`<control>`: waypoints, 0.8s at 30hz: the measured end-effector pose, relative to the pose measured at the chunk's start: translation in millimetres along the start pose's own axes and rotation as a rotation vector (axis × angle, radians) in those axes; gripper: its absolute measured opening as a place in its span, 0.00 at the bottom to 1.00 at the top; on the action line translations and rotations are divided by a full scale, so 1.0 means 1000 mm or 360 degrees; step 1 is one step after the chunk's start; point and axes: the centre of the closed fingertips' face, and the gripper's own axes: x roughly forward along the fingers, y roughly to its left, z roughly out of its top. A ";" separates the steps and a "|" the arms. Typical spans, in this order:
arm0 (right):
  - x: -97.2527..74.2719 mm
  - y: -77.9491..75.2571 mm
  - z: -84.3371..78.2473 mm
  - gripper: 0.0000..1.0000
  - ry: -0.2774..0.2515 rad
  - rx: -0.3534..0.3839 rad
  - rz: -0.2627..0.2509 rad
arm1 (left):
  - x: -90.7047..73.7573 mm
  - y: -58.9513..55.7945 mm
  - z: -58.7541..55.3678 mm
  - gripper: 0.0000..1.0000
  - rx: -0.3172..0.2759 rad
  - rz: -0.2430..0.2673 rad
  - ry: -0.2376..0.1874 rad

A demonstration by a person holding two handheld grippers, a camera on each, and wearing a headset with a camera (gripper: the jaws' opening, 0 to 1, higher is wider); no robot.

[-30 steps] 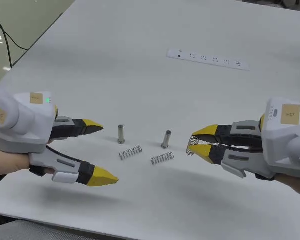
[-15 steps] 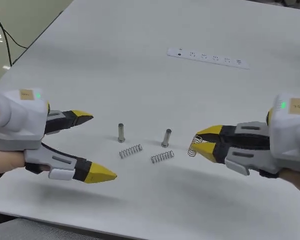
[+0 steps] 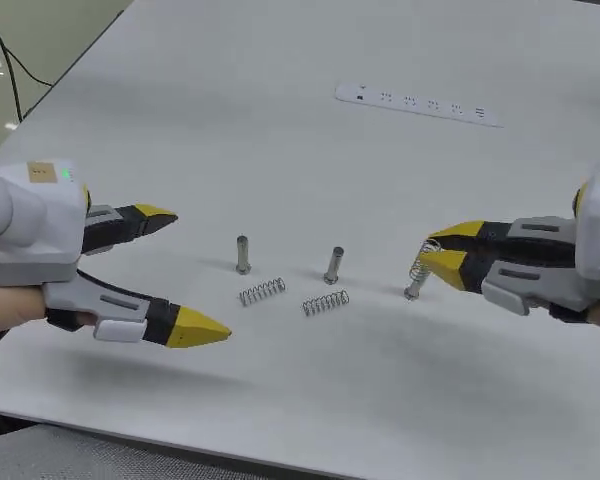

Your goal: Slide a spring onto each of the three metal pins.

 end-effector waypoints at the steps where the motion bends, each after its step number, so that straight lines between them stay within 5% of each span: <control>1: -0.001 -0.001 0.000 0.07 0.0000 0.0001 -0.0007 | 0.000 0.000 0.000 0.98 -0.0002 0.0003 0.0000; 11: -0.005 -0.033 -0.007 0.07 -0.0033 0.0136 -0.0144 | -0.001 0.003 0.001 0.98 -0.0021 0.0025 -0.0016; 24: 0.007 -0.035 -0.018 0.07 -0.0023 0.0223 -0.0156 | -0.005 0.006 0.000 0.98 -0.0045 0.0054 -0.0021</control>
